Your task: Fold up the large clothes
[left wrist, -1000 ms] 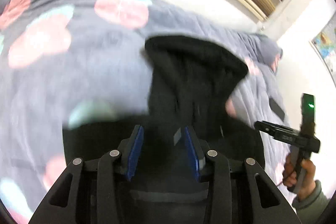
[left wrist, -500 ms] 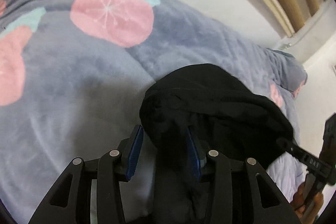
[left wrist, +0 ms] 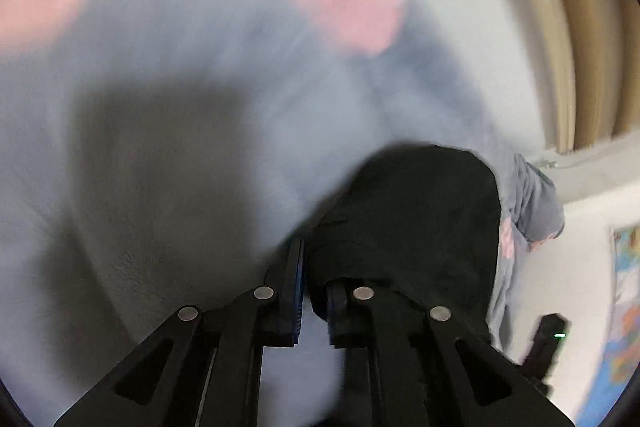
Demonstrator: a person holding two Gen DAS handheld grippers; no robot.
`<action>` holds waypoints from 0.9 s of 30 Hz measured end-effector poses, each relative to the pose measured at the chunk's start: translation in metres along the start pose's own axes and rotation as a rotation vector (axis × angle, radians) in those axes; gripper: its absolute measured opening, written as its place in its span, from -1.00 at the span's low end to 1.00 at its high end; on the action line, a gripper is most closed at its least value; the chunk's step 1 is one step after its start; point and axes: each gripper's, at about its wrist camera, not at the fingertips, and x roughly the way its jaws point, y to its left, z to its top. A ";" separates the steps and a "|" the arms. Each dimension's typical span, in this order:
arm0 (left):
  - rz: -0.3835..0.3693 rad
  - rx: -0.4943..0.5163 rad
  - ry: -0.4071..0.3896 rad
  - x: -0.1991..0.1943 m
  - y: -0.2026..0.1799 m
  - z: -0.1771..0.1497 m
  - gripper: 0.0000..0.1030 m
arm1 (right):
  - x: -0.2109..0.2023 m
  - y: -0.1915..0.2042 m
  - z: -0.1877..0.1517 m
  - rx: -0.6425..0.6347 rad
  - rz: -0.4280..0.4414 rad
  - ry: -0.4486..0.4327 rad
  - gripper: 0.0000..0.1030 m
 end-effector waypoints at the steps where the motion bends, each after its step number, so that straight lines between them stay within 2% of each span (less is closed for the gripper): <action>1: -0.046 -0.032 -0.001 0.001 0.008 0.000 -0.77 | 0.021 -0.002 -0.001 0.001 -0.006 0.053 -0.86; 2: -0.080 -0.045 -0.007 -0.004 0.010 0.000 -0.74 | 0.029 -0.004 -0.001 0.001 -0.009 0.065 -0.86; 3: -0.074 -0.025 -0.012 -0.009 0.005 0.000 -0.64 | 0.033 -0.006 0.000 0.004 -0.007 0.068 -0.85; 4: -0.037 0.031 -0.020 -0.017 -0.005 -0.002 -0.59 | 0.030 -0.007 0.001 0.012 0.004 0.072 -0.83; 5: -0.007 0.078 -0.026 -0.024 -0.013 -0.004 -0.47 | 0.023 -0.008 0.002 0.011 0.010 0.067 -0.69; 6: 0.045 0.153 -0.033 -0.035 -0.026 -0.009 -0.28 | 0.016 -0.008 0.003 0.005 0.010 0.059 -0.44; 7: 0.103 0.223 -0.046 -0.048 -0.037 -0.015 -0.20 | 0.004 -0.009 0.002 -0.009 -0.004 0.040 -0.30; 8: 0.144 0.274 -0.066 -0.060 -0.045 -0.019 -0.14 | -0.005 -0.010 0.001 -0.018 -0.011 0.026 -0.11; 10: 0.179 0.342 -0.118 -0.088 -0.057 -0.030 -0.14 | -0.030 -0.013 -0.004 -0.038 0.018 -0.005 0.03; 13: 0.138 0.371 -0.185 -0.121 -0.070 -0.023 -0.13 | -0.065 -0.004 -0.008 -0.074 0.047 -0.047 0.04; 16: 0.083 0.440 -0.225 -0.131 -0.113 -0.011 -0.09 | -0.093 0.017 -0.002 -0.148 0.032 -0.118 0.05; 18: 0.053 0.484 -0.221 -0.120 -0.138 -0.004 0.01 | -0.114 0.027 0.007 -0.156 0.057 -0.166 0.05; 21: 0.047 0.524 -0.182 -0.082 -0.163 0.004 0.03 | -0.132 0.040 0.019 -0.130 0.101 -0.215 0.05; 24: 0.073 0.512 -0.059 -0.025 -0.164 0.005 0.03 | -0.103 0.047 0.035 -0.112 0.073 -0.182 0.05; 27: 0.189 0.548 0.053 0.015 -0.145 -0.014 0.02 | -0.056 0.048 0.036 -0.119 0.074 -0.086 0.05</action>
